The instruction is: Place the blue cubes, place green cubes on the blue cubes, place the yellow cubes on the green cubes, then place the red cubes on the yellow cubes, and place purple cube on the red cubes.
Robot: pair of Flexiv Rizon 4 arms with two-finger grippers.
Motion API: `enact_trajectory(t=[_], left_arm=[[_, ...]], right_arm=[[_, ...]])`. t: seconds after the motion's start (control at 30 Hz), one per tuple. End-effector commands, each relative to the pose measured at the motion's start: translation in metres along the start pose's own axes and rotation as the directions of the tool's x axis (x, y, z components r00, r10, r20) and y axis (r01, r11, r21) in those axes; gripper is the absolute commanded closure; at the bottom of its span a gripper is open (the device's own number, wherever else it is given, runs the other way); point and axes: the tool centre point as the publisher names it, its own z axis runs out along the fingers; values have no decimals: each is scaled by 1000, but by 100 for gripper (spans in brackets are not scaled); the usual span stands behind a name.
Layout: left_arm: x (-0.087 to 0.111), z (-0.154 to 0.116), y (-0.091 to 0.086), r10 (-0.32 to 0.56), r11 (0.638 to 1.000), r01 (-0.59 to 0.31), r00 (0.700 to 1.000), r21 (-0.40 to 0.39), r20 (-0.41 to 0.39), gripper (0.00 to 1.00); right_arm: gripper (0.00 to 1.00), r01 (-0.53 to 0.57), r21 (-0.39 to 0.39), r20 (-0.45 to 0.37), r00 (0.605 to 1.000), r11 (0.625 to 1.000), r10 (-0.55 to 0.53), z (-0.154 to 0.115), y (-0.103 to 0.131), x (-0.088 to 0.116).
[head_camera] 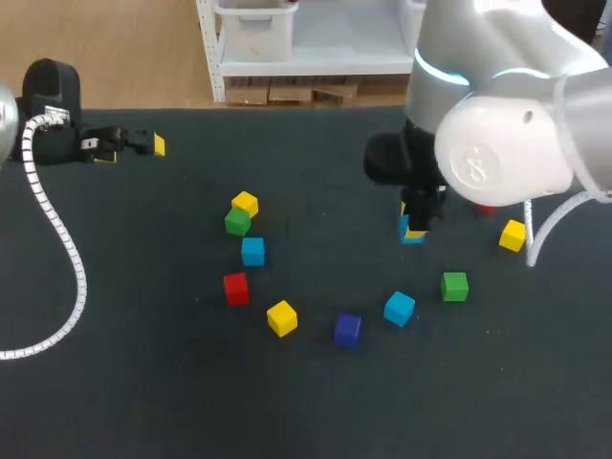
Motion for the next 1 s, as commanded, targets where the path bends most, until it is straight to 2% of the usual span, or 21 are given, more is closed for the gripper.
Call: enact_trajectory(t=[0.03,0.17,0.33,0.43,1.0], left_arm=[[1,0,2,2,1000,-2,1000,12,7,0],[1,0,2,2,1000,-2,1000,12,7,0],[1,0,2,2,1000,-2,1000,12,7,0],[1,0,2,2,1000,-2,1000,12,7,0],[1,0,2,2,1000,-2,1000,12,7,0]], right_arm=[[100,4,-11,-14,1000,1000,-4,7,-8,-1],[100,-3,3,-49,999,1000,3,19,-18,1],[100,-35,-21,-43,998,999,34,23,-24,-4],[100,-60,-31,-35,998,998,59,23,-26,-6],[100,-52,-44,-38,998,998,51,29,-26,-12]])
